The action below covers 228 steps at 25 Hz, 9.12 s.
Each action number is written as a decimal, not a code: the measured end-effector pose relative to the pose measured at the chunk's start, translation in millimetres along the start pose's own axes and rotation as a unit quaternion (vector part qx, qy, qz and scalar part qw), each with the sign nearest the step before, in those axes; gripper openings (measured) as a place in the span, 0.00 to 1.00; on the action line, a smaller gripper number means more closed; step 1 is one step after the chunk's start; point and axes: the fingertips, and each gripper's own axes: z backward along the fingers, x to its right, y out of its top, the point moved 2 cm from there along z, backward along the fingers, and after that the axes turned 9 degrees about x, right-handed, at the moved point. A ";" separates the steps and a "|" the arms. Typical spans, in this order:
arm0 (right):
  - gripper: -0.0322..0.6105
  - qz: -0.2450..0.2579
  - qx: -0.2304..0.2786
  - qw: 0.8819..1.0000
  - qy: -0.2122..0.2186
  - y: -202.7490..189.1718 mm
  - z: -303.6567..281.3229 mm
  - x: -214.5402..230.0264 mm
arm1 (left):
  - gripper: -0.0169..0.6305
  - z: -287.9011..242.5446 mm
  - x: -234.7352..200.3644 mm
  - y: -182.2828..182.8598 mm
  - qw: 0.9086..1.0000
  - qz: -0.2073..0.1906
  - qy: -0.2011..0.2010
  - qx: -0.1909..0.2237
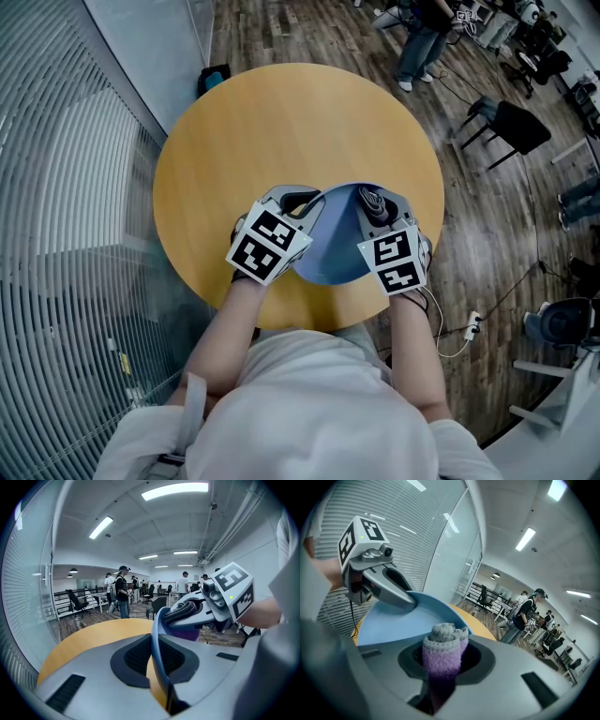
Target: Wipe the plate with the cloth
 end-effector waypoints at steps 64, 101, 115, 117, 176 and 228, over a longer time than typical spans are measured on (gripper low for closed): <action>0.19 0.082 -0.003 0.987 0.136 27.4 -24.1 -114.3 | 0.07 -5.1 -14.8 0.0 0.999 0.036 0.007 0.013; 0.19 0.045 0.003 0.991 0.122 16.9 -8.1 -85.1 | 0.07 -2.5 -5.2 6.1 1.000 0.020 -0.007 0.015; 0.19 0.012 -0.006 0.998 0.062 0.2 -0.1 -28.3 | 0.07 -3.1 -2.4 4.7 1.000 0.010 -0.011 0.008; 0.19 0.014 -0.010 0.998 0.054 -1.8 0.7 -21.5 | 0.07 -3.8 -2.2 4.2 1.000 0.009 -0.011 0.006; 0.19 0.036 0.030 0.986 0.162 21.5 -7.3 -125.1 | 0.07 0.4 -4.7 9.9 0.999 0.035 -0.008 0.030; 0.19 -0.024 0.008 0.999 0.048 -17.1 12.3 -26.4 | 0.07 3.0 -3.1 3.5 0.999 0.022 -0.025 0.019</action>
